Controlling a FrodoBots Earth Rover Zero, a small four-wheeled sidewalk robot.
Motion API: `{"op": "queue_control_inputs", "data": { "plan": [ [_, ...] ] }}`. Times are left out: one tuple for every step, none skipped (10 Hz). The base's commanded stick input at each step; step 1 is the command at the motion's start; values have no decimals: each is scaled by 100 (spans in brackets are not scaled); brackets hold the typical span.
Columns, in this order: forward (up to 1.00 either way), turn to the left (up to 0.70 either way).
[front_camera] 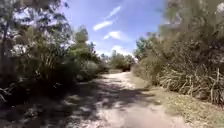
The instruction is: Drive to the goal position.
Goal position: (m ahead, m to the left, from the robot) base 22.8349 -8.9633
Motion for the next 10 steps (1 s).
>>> {"op": "queue_control_inputs", "data": {
  "plan": [
    [70,0],
    [70,0],
    [70,0],
    [70,0],
    [70,0],
    [70,0],
    [70,0],
    [70,0],
    [70,0],
    [70,0]
  ]
}}
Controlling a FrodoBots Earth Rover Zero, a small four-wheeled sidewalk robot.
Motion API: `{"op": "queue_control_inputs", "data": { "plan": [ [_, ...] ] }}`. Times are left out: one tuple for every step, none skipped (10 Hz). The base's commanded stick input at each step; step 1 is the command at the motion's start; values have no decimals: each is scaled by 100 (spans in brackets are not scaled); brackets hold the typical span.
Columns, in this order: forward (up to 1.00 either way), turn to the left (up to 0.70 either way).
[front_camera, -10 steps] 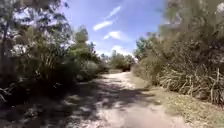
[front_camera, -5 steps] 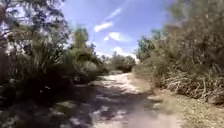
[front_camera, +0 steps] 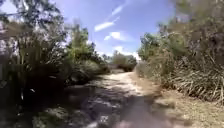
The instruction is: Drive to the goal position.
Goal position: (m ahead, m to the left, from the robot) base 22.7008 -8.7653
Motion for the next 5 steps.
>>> {"op": "queue_control_inputs", "data": {
  "plan": [
    [70,0],
    [70,0],
    [70,0],
    [70,0],
    [70,0]
  ]
}}
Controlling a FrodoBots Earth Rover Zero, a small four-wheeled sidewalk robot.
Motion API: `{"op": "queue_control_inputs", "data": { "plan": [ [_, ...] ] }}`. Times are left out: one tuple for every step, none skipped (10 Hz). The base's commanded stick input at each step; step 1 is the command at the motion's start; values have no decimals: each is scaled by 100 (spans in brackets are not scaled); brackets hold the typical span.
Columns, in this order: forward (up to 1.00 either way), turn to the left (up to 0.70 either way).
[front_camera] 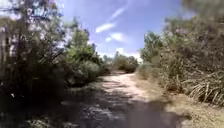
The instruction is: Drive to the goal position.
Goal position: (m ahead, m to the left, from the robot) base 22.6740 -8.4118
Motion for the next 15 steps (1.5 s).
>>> {"op": "queue_control_inputs", "data": {
  "plan": [
    [70,0],
    [70,0],
    [70,0],
    [70,0],
    [70,0],
    [70,0],
    [70,0],
    [70,0],
    [70,0],
    [70,-1],
    [70,-27],
    [70,-27],
    [70,-27],
    [70,-26],
    [70,0]
  ]
}}
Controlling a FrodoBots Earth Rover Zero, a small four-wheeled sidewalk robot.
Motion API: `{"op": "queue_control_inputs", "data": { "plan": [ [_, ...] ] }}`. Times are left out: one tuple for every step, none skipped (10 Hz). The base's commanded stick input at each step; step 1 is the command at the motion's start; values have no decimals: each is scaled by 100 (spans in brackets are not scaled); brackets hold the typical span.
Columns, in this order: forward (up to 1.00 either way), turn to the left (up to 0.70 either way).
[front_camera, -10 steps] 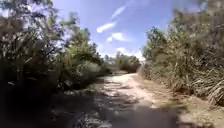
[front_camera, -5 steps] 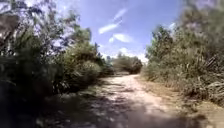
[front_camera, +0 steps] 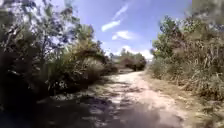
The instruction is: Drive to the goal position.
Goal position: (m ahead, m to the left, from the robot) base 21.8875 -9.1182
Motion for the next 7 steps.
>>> {"op": "queue_control_inputs", "data": {
  "plan": [
    [70,0],
    [70,0],
    [70,0],
    [70,-5],
    [70,-27],
    [70,-27],
    [70,-27]
  ]
}}
